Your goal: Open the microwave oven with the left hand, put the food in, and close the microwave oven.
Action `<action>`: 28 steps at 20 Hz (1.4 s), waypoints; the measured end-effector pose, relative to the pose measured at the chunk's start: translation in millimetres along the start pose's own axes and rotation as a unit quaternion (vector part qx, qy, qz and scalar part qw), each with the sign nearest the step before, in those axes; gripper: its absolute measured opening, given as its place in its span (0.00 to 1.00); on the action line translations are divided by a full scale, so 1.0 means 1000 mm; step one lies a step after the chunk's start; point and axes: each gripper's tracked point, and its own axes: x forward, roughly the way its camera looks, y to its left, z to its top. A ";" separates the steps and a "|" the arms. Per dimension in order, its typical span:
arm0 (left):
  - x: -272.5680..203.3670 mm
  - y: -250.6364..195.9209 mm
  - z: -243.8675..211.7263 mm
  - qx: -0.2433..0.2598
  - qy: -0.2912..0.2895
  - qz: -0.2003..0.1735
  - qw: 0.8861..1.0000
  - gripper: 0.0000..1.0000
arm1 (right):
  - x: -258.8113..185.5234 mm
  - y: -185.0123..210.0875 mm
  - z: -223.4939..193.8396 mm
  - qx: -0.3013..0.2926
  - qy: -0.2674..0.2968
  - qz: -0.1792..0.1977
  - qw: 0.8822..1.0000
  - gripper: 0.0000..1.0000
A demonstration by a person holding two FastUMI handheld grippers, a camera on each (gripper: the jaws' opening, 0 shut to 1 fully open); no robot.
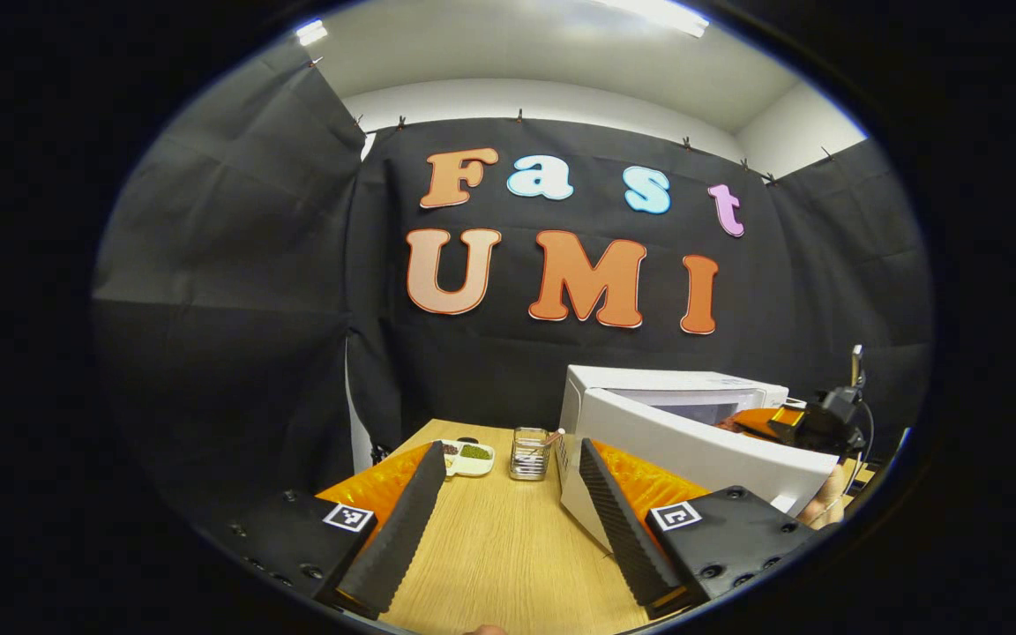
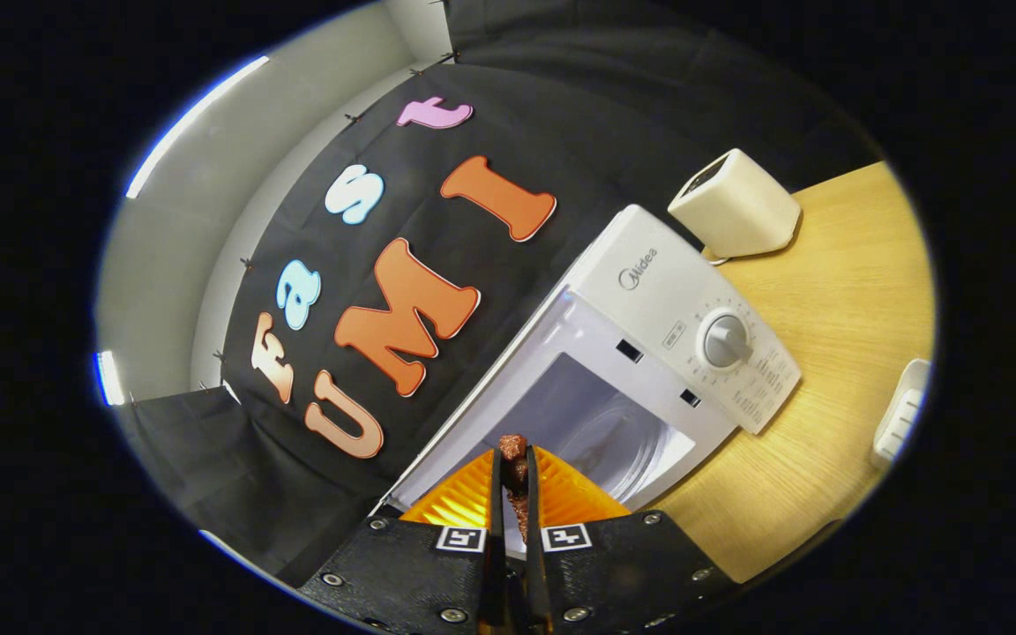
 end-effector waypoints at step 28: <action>0.017 0.046 -0.020 0.004 0.016 0.055 0.998 0.96 | 0.094 -0.040 -0.028 -0.201 -0.017 -0.129 0.971 0.94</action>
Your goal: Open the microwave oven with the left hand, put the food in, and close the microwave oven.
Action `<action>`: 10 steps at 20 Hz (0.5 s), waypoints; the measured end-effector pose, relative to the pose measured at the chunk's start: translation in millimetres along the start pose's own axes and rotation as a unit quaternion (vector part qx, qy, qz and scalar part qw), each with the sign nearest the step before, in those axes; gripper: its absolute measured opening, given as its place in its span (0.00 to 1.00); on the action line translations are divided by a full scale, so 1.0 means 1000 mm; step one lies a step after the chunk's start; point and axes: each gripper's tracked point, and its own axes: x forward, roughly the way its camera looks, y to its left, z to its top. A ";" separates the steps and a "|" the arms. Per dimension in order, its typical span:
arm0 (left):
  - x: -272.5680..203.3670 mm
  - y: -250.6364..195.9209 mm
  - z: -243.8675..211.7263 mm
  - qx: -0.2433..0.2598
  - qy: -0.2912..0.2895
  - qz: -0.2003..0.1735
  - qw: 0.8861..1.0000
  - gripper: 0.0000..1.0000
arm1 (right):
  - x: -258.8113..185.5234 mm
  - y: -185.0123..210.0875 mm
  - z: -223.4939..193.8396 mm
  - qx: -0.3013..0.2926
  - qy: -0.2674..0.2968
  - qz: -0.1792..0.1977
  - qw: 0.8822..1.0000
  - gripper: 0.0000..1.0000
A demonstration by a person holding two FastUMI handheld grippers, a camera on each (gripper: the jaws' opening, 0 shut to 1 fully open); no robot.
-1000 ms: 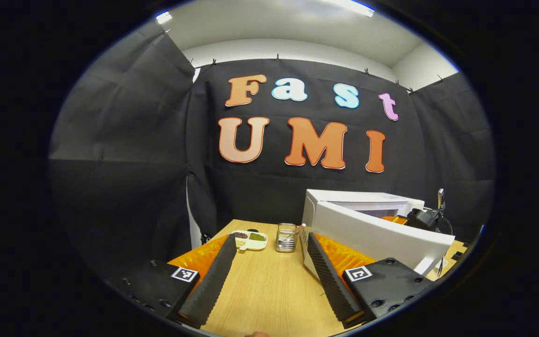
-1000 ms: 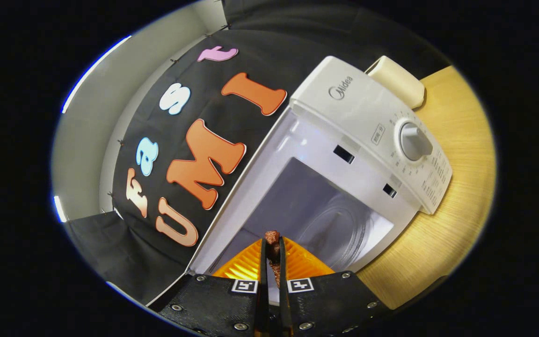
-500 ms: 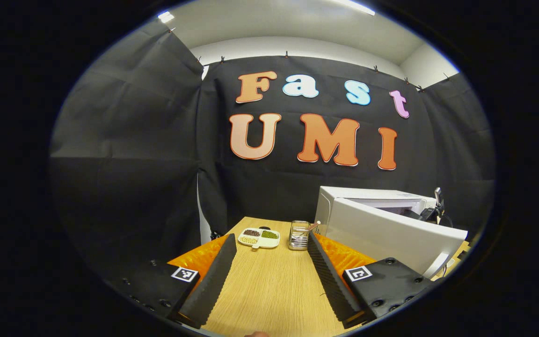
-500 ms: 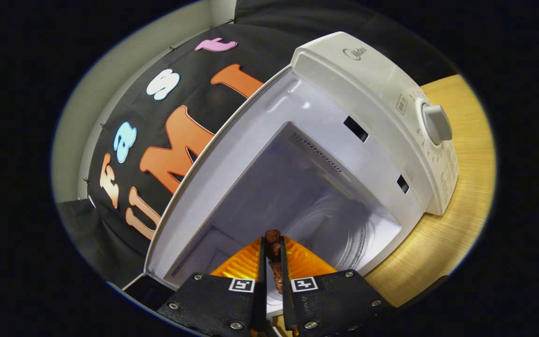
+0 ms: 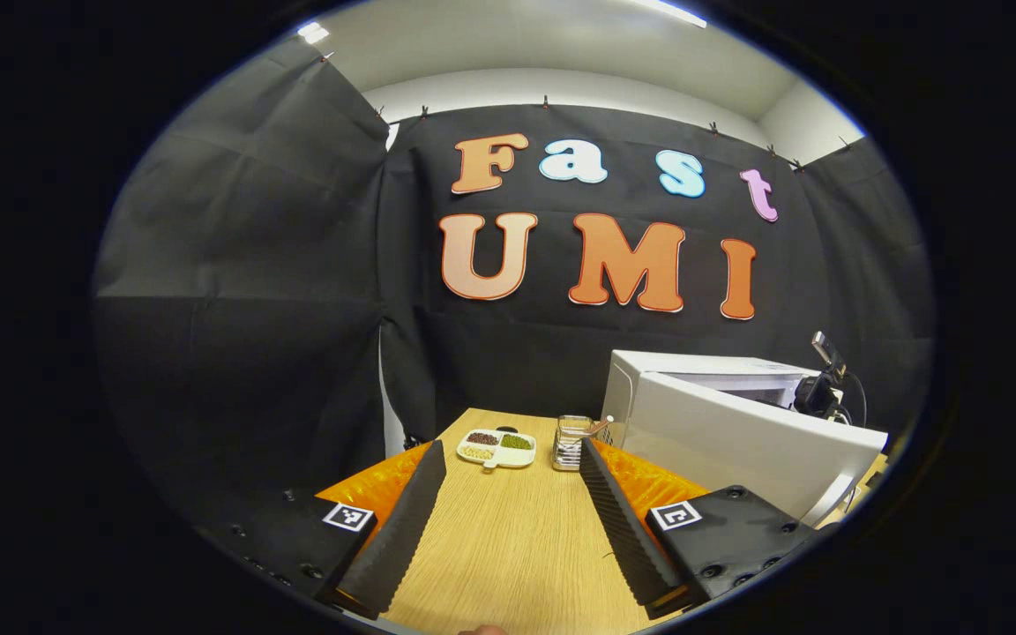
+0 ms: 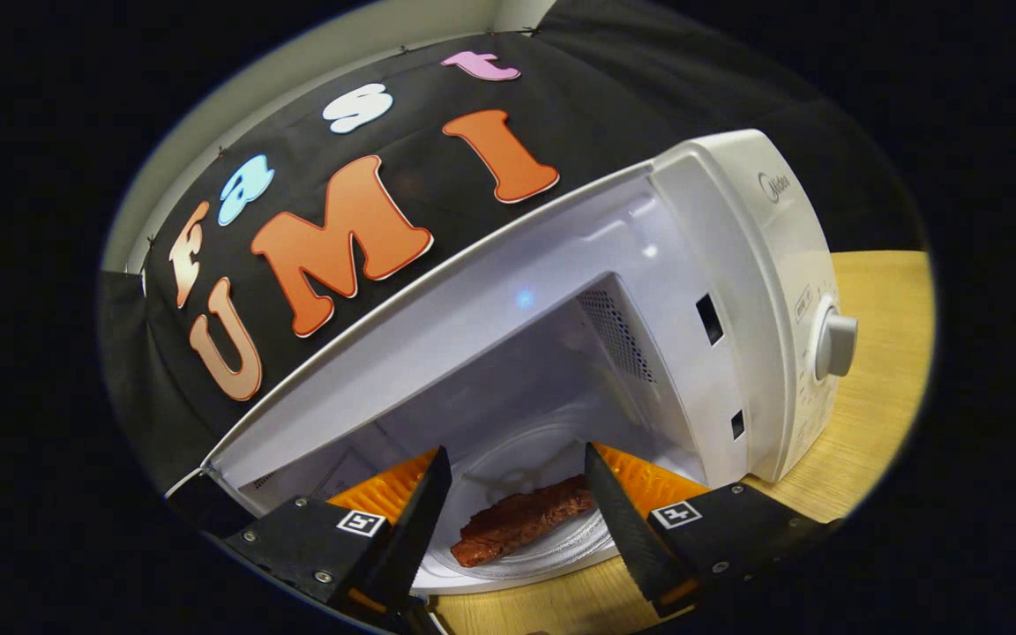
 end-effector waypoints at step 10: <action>-0.012 -0.011 0.012 0.006 -0.014 -0.009 1.000 0.98 | -0.086 0.005 0.033 -0.146 -0.015 0.060 0.987 0.94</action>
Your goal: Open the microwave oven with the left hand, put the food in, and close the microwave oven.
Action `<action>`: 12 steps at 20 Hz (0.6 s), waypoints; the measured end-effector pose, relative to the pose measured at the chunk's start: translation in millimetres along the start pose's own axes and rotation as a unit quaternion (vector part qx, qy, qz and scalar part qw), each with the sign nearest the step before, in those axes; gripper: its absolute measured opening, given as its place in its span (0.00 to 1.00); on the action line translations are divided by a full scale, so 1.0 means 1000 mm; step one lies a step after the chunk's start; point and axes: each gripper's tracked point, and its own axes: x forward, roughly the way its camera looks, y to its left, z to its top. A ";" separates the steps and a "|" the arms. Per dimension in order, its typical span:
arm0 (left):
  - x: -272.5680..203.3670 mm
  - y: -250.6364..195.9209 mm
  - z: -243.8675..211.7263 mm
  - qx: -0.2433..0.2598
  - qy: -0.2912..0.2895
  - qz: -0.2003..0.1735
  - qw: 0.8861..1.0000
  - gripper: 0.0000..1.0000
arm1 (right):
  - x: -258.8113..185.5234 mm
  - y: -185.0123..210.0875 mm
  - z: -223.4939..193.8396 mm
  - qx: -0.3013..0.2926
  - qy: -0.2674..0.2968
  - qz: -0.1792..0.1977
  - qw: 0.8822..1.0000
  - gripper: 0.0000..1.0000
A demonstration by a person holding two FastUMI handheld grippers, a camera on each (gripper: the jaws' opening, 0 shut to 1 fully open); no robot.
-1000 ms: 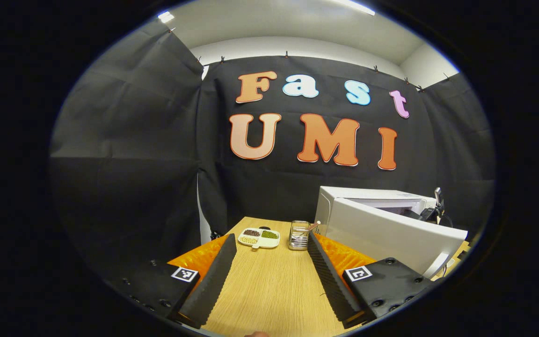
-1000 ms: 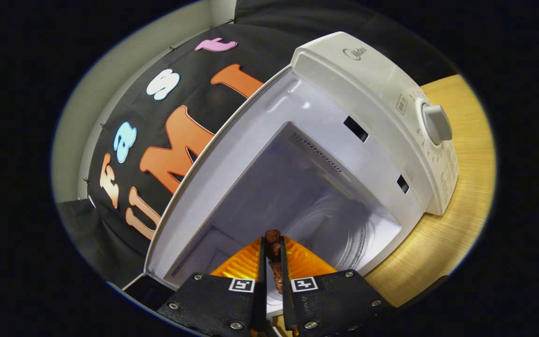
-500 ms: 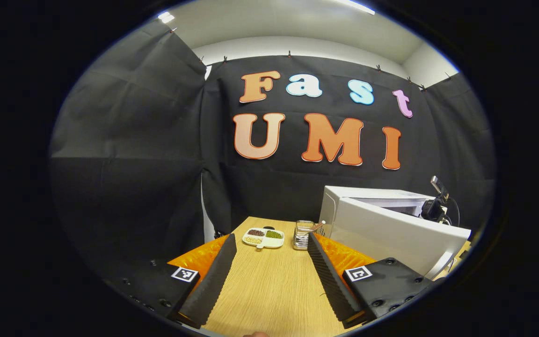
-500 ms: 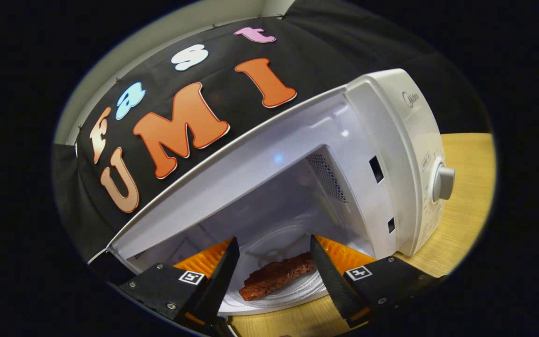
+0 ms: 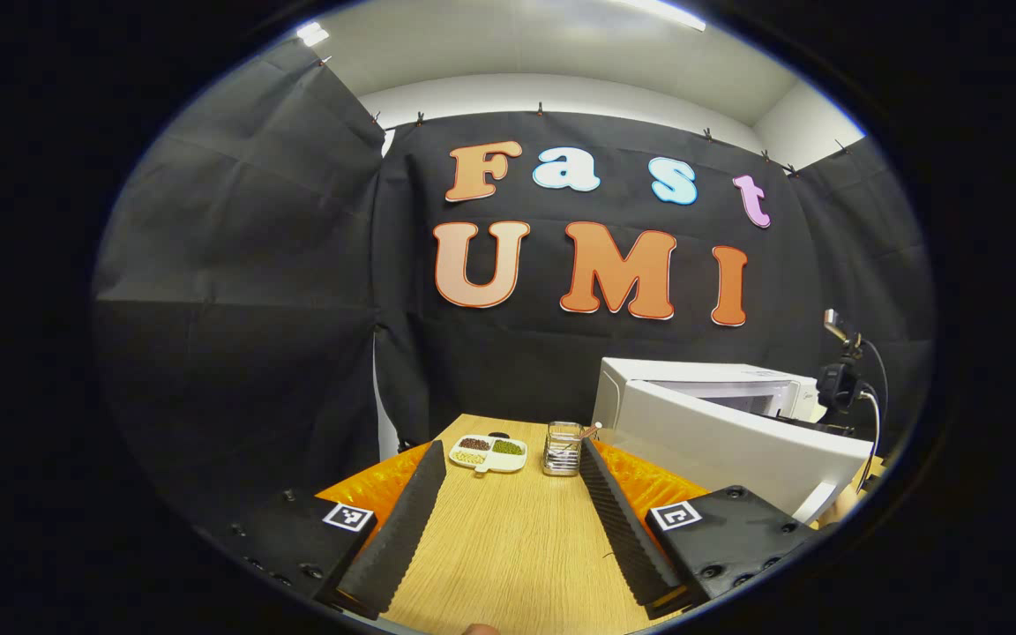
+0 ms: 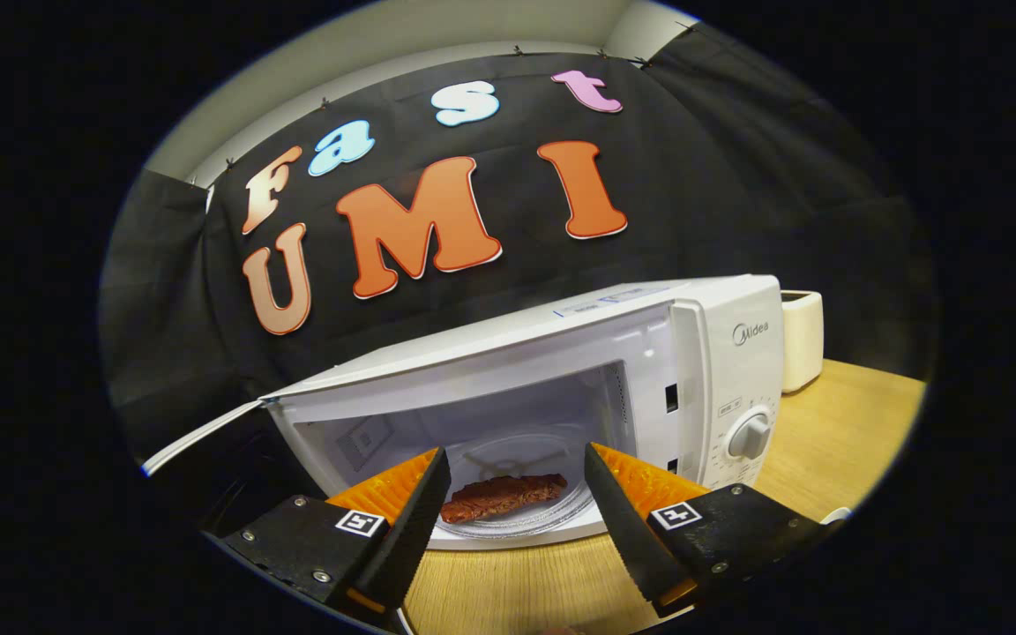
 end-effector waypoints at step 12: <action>-0.002 -0.020 -0.008 -0.014 0.019 -0.035 0.999 0.96 | -0.111 -0.061 0.097 -0.111 -0.046 0.011 0.993 0.94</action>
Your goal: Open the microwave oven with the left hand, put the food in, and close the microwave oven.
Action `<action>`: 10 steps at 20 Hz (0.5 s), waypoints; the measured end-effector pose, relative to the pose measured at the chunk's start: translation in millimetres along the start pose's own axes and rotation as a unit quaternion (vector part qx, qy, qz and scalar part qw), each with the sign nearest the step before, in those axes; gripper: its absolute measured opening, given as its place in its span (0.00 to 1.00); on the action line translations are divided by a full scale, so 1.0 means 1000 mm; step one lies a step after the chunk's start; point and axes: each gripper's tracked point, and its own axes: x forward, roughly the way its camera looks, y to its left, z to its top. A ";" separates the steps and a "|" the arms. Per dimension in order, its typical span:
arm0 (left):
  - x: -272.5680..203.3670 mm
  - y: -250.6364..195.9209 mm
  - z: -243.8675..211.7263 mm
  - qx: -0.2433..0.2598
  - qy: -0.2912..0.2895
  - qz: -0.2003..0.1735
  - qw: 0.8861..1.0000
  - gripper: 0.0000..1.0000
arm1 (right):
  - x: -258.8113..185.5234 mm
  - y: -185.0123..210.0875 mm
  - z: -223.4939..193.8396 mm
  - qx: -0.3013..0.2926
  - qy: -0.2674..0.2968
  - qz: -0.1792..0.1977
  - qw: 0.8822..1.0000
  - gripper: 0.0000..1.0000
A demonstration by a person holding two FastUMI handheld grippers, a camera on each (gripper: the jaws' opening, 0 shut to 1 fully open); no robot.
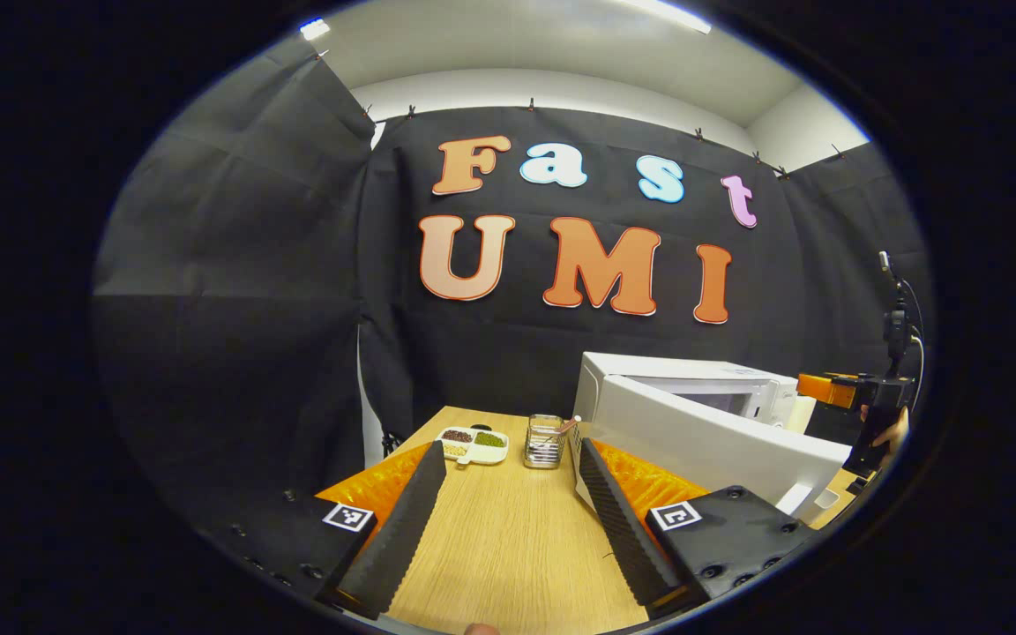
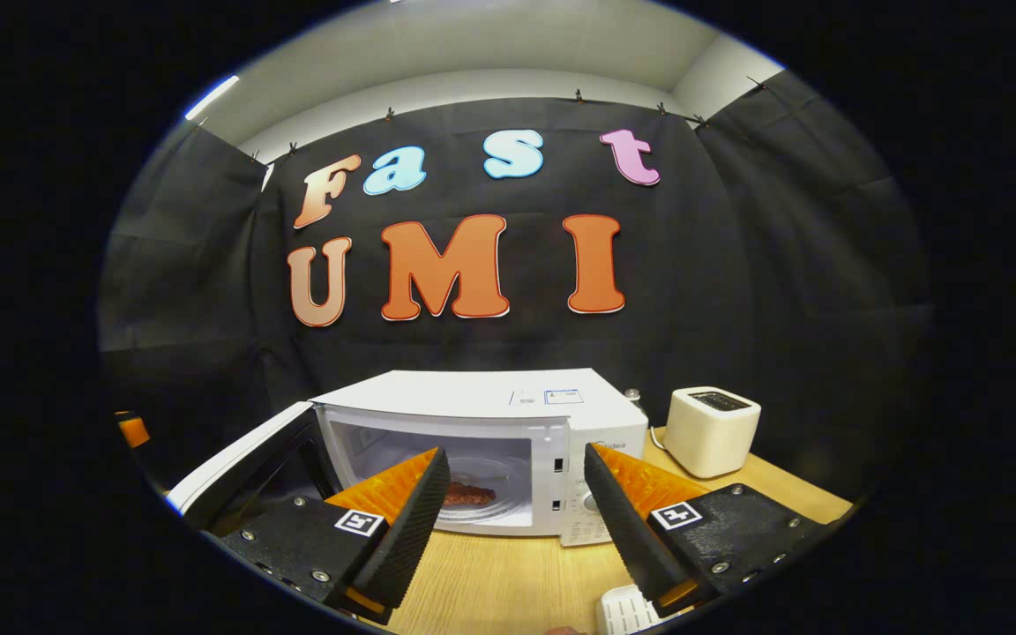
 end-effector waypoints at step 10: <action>0.034 -0.059 -0.032 0.010 0.016 -0.074 0.997 0.96 | -0.039 -0.067 0.024 0.000 -0.024 -0.043 0.999 0.94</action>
